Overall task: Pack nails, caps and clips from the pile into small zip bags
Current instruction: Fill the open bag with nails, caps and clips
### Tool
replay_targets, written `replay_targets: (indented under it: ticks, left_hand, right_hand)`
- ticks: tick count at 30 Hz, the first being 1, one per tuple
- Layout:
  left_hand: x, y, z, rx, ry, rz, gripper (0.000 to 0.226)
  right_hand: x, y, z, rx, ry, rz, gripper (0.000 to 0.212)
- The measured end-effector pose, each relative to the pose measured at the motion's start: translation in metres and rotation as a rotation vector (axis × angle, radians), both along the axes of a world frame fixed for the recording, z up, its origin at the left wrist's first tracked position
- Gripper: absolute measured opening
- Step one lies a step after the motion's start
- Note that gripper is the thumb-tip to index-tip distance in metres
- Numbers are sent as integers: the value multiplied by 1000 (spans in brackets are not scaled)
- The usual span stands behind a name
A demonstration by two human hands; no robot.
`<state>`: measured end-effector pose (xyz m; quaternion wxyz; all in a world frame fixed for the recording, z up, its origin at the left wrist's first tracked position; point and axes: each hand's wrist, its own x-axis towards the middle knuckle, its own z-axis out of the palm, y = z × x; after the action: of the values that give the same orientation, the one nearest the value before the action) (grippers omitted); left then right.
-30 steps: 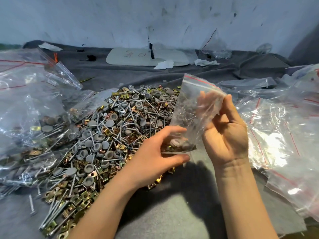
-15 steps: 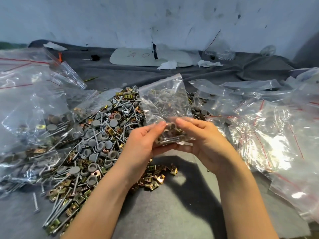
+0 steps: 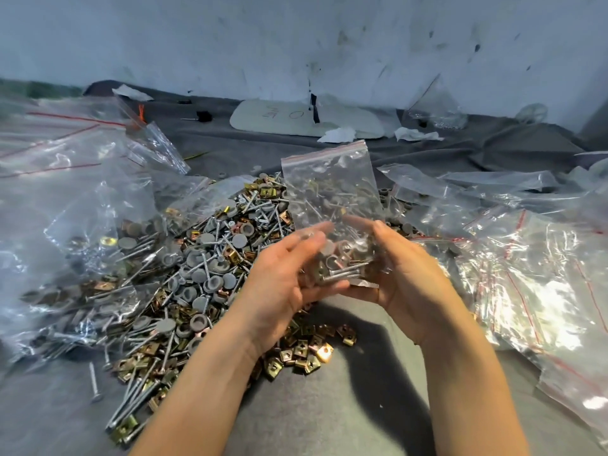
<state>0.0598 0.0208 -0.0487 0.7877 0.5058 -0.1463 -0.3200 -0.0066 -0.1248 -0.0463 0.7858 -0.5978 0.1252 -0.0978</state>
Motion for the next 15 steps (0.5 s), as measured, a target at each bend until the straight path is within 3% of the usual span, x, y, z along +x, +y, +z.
replay_targets:
  ticks: [4, 6, 11, 13, 15]
  left_hand:
    - [0, 6, 5, 57, -72, 32, 24]
    - [4, 13, 11, 18, -93, 120, 28]
    - [32, 60, 37, -141, -176, 636, 32]
    - [42, 82, 40, -18, -251, 823, 36]
    - [51, 95, 33, 239, -325, 943, 52]
  right_hand:
    - [4, 4, 3, 15, -7, 81, 41]
    - [8, 5, 2, 48, -8, 127, 45]
    - [18, 6, 0, 42, 71, 154, 46]
    - [22, 9, 0, 31, 92, 131, 46]
    - [24, 12, -1, 30, 103, 98, 46]
